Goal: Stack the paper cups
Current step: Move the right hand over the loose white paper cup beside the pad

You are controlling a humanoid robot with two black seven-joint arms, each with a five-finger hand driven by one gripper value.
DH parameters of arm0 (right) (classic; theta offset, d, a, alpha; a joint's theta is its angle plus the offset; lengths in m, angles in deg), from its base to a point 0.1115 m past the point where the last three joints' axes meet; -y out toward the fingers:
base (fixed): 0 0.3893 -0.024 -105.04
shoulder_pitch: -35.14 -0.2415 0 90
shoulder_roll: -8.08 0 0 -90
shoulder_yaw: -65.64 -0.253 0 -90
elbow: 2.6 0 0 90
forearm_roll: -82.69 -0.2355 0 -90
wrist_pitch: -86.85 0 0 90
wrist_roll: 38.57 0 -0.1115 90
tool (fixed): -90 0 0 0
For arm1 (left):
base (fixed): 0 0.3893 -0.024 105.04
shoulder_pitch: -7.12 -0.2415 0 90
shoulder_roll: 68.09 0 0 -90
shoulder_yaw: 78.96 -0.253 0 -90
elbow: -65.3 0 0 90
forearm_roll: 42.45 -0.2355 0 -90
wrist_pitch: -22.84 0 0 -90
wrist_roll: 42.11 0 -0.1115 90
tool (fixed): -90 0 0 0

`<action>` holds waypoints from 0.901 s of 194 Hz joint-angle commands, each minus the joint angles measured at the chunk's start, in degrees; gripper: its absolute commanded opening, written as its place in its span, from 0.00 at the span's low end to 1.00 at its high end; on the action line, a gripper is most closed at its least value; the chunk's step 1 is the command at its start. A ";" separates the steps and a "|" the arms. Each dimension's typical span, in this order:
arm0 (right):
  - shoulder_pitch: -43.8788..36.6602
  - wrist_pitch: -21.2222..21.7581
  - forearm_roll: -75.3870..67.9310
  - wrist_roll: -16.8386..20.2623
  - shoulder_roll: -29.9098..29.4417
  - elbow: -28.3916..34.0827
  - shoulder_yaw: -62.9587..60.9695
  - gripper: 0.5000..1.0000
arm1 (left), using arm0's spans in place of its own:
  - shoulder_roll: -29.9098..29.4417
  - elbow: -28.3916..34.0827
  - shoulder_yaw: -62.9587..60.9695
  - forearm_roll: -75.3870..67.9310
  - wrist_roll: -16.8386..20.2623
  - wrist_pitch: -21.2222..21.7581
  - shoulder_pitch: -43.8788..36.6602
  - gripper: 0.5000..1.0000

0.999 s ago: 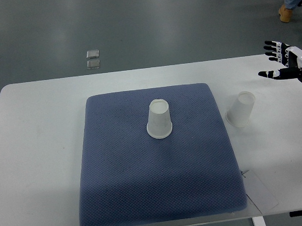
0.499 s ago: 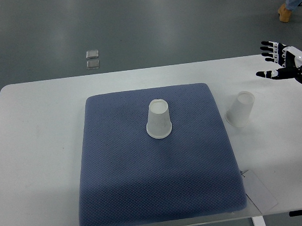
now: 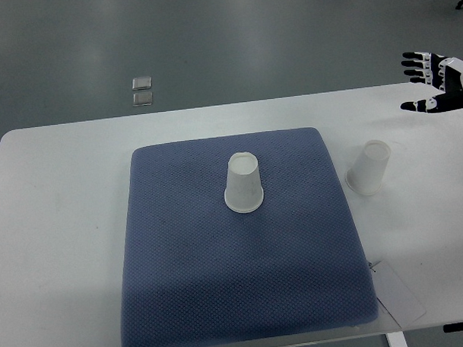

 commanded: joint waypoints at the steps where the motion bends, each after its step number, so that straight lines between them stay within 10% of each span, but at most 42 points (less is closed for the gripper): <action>1: -1.35 -0.63 6.48 -1.61 1.98 2.75 0.64 0.86 | 0.00 0.00 0.00 -0.01 0.00 0.00 0.00 1.00; 175: -7.68 -8.71 52.99 -0.91 9.71 28.16 7.41 0.92 | 0.00 0.00 0.00 -0.01 0.00 0.00 0.00 1.00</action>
